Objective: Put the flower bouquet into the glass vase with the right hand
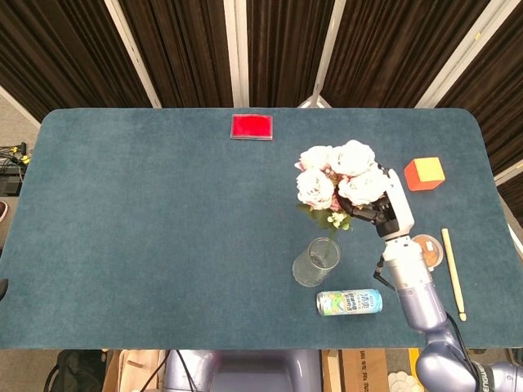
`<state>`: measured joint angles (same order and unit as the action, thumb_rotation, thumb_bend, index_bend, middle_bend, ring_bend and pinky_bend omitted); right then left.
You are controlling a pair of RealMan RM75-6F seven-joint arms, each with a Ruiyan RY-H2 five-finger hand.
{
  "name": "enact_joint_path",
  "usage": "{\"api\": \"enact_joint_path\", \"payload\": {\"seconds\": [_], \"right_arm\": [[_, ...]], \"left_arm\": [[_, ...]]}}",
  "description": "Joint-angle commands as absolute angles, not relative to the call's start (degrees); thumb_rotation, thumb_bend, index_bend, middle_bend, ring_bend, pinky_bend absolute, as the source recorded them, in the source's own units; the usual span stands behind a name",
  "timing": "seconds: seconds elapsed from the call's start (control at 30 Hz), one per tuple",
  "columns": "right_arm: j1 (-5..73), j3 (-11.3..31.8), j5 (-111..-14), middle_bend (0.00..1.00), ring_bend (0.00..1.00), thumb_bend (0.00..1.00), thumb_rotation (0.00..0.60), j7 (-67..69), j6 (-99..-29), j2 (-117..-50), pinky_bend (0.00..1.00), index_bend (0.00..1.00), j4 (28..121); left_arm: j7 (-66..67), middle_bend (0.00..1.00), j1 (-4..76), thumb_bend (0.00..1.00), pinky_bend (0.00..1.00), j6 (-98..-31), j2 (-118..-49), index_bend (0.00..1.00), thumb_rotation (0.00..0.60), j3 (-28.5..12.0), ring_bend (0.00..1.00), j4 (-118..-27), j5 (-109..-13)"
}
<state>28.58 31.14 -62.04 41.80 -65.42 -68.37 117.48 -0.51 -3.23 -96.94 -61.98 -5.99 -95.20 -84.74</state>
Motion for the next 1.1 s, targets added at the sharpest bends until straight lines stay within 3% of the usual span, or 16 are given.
{"api": "enact_joint_path", "payload": {"seconds": [0.03, 0.47, 0.67, 1.1], "right_arm": [[27.9, 30.2, -63.2, 0.40, 0.52, 0.43, 0.600, 43.4, -64.6, -68.5, 0.09, 0.43, 116.4], [26.0, 23.6, -73.1, 0.40, 0.50, 0.43, 0.600, 48.2, -63.8, -70.8, 0.09, 0.44, 111.4], [26.0, 20.4, -77.6, 0.34, 0.33, 0.43, 0.600, 50.6, -61.7, -70.1, 0.03, 0.36, 110.0], [25.5, 15.8, -83.5, 0.12, 0.09, 0.20, 0.600, 55.8, -59.0, -65.1, 0.00, 0.21, 109.2]], "left_arm": [[-0.3, 0.00, -3.3, 0.35, 0.06, -97.1, -62.1, 0.15, 0.600, -6.0, 0.00, -95.2, -84.8], [1.3, 0.00, -3.2, 0.35, 0.06, -97.1, -62.5, 0.15, 0.600, -5.8, 0.00, -95.6, -84.9], [1.6, 0.00, -3.1, 0.35, 0.06, -96.7, -62.5, 0.15, 0.600, -5.8, 0.00, -95.7, -84.8], [1.9, 0.00, -3.0, 0.35, 0.06, -96.3, -62.4, 0.15, 0.600, -5.7, 0.00, -95.9, -84.7]]}}
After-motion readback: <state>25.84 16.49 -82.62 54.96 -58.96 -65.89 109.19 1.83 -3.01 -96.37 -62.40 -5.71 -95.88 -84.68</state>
